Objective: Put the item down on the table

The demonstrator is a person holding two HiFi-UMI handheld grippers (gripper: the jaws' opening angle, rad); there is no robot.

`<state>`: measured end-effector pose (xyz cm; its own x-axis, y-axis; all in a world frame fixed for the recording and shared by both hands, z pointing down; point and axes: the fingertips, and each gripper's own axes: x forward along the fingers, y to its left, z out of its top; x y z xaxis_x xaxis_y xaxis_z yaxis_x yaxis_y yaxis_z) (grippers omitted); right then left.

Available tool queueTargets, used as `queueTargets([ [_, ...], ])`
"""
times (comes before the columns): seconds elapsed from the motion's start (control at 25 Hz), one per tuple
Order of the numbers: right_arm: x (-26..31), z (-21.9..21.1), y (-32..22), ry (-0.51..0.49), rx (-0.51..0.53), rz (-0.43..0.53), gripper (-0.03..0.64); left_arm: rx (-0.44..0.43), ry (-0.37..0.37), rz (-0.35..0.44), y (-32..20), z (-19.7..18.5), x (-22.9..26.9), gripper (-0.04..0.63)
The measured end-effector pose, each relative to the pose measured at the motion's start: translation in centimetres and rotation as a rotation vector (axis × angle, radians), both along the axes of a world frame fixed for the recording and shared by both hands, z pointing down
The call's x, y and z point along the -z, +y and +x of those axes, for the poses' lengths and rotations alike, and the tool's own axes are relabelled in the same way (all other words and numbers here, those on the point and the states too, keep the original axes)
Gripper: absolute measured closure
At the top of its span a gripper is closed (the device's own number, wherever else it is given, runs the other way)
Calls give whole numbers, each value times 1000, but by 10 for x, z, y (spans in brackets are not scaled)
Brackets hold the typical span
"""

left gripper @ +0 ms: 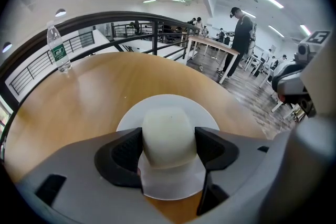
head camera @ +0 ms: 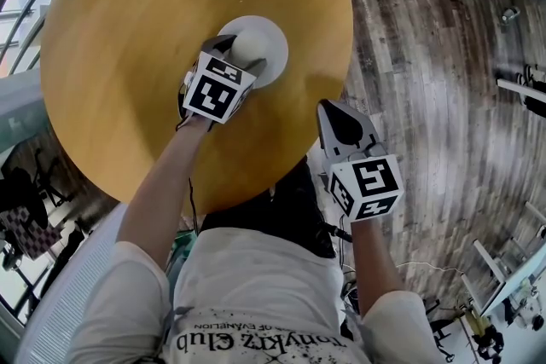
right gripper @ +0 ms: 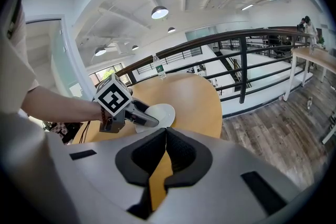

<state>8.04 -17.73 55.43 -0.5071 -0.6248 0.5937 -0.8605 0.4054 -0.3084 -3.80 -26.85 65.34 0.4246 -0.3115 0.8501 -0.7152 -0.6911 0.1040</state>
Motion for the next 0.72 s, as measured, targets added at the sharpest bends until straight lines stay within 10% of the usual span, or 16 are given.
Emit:
queueTargets([
  [0.72,10,2,1,-10,5,13,592,-37,-18,27,2,1,9,255],
])
